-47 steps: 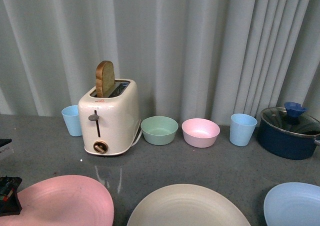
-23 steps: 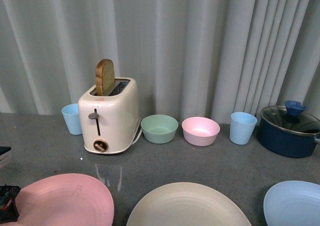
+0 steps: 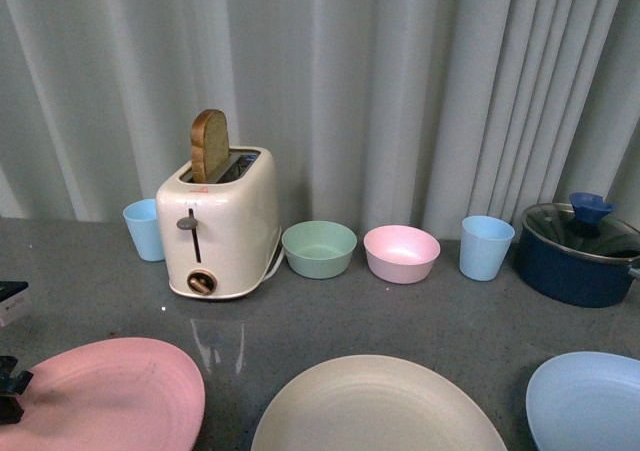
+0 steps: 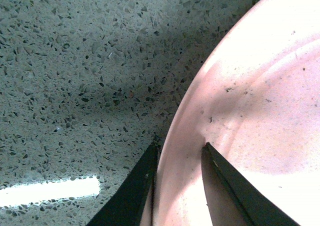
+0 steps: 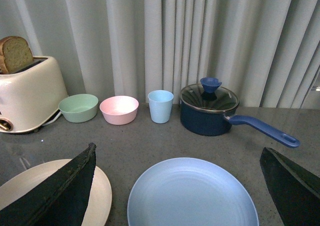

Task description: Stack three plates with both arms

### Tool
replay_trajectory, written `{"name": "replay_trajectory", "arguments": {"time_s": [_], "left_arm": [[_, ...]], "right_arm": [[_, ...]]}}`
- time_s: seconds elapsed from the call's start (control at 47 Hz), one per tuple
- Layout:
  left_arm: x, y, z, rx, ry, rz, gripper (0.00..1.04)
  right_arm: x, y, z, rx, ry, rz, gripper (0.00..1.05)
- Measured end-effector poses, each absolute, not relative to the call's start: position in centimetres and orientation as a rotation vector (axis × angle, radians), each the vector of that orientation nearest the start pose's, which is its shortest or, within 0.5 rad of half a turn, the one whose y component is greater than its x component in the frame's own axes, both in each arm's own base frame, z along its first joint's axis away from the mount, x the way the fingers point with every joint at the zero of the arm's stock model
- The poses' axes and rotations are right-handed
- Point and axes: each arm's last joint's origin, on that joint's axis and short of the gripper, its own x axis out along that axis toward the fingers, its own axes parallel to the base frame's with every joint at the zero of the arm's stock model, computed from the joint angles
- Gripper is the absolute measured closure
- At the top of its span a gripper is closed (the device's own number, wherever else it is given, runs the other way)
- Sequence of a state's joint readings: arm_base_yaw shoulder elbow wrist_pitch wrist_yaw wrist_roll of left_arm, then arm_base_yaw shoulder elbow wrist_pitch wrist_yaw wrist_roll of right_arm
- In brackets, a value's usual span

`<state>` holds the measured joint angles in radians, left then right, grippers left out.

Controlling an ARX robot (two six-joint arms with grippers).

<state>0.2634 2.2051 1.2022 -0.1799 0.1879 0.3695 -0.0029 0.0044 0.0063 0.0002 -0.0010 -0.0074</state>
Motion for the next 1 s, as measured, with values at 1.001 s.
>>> {"name": "replay_trajectory", "arguments": {"time_s": [1.001], "left_arm": [[40.4,10.7,12.1,-0.040,1.115,-0.192,1.01]], "right_arm": [[9.8,0.0,16.5,-0.007,-0.002,-0.002,0.07]]}}
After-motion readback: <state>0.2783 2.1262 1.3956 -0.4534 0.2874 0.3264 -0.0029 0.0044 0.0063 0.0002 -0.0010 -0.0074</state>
